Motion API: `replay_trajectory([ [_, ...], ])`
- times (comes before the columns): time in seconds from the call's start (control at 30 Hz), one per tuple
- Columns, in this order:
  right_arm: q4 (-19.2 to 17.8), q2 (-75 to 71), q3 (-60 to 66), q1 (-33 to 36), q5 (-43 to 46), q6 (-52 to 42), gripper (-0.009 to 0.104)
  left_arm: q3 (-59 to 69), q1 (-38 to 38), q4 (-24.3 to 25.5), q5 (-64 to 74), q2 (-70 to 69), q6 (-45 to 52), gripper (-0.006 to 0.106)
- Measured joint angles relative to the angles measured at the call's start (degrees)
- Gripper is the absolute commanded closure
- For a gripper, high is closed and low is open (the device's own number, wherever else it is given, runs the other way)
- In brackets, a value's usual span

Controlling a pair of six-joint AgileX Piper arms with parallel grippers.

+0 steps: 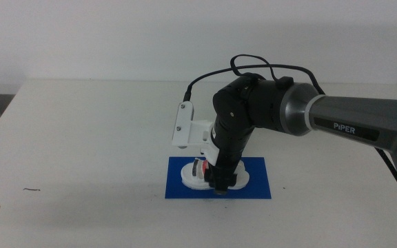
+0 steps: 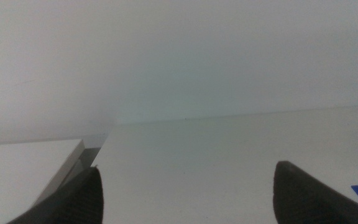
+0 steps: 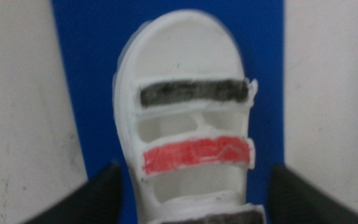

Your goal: Use one arm to grab the shoe from the table and place it on the mat.

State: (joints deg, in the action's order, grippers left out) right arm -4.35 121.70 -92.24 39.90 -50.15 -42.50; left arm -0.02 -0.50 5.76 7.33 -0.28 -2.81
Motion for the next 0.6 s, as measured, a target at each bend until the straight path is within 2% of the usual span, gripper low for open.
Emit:
replay_trajectory([
  [0.07,0.00,-0.86,1.24,0.00,2.18,1.45,0.018,0.00,0.00,0.00,0.00,0.00,0.00,0.007],
  [0.1,0.00,-2.37,2.88,0.00,3.85,2.68,0.015,0.00,0.00,0.00,0.00,0.00,0.00,0.007],
  [0.23,0.00,-16.78,14.99,-2.29,15.16,11.19,0.017,0.00,0.00,0.00,0.00,0.00,0.00,0.007],
  [0.4,0.22,-46.25,40.58,-10.88,31.21,22.83,0.017,0.00,0.00,0.00,0.00,0.00,0.00,0.007],
  [0.6,2.85,-76.67,63.74,-25.42,34.80,35.20,0.017,0.00,0.00,0.00,0.00,0.00,0.00,0.007],
])
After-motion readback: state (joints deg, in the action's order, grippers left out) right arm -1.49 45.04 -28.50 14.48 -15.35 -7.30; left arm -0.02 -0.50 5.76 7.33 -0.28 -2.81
